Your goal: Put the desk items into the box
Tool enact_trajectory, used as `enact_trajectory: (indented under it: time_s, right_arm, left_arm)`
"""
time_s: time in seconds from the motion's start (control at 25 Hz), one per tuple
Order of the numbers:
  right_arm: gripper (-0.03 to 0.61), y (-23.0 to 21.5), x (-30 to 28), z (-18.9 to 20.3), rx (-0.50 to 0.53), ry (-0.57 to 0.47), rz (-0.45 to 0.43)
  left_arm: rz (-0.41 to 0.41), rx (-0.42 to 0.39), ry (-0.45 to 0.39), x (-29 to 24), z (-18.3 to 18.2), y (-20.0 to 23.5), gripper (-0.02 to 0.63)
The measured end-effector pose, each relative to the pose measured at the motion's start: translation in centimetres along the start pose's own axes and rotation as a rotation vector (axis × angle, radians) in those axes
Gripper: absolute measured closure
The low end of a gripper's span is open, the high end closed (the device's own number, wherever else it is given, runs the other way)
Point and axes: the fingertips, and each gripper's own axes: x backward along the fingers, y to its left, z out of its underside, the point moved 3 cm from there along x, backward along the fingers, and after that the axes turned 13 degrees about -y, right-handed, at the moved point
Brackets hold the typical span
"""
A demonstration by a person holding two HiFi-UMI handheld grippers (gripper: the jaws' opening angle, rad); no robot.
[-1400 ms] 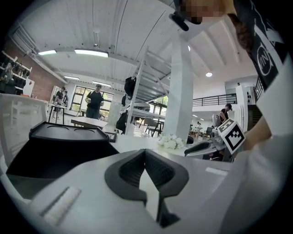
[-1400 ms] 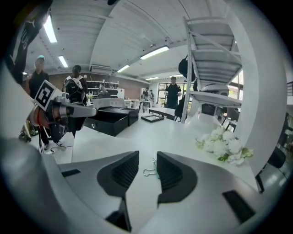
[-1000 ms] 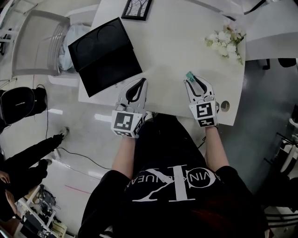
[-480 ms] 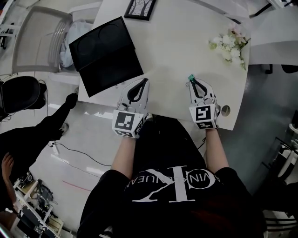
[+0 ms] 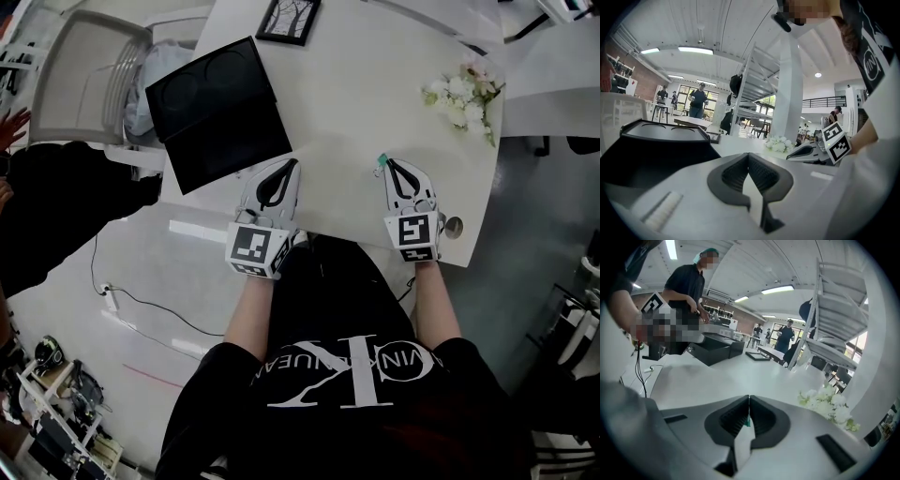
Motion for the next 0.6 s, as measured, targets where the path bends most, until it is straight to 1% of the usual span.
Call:
enact_trajectory:
  time_s: [0.28,0.6]
  right_arm:
    - [0.561,0.3,-0.6,-2.5,0.005,-0.066,-0.039]
    - [0.561,1.4,-2.4,-6.3,0.032,-0.149,-0.108]
  left_arm:
    - [-0.051,-0.001,-0.033,1.1,-1.1,0.8,0.603]
    - [-0.133,-0.011,-0.080,3.0,-2.7,2.5,0.603]
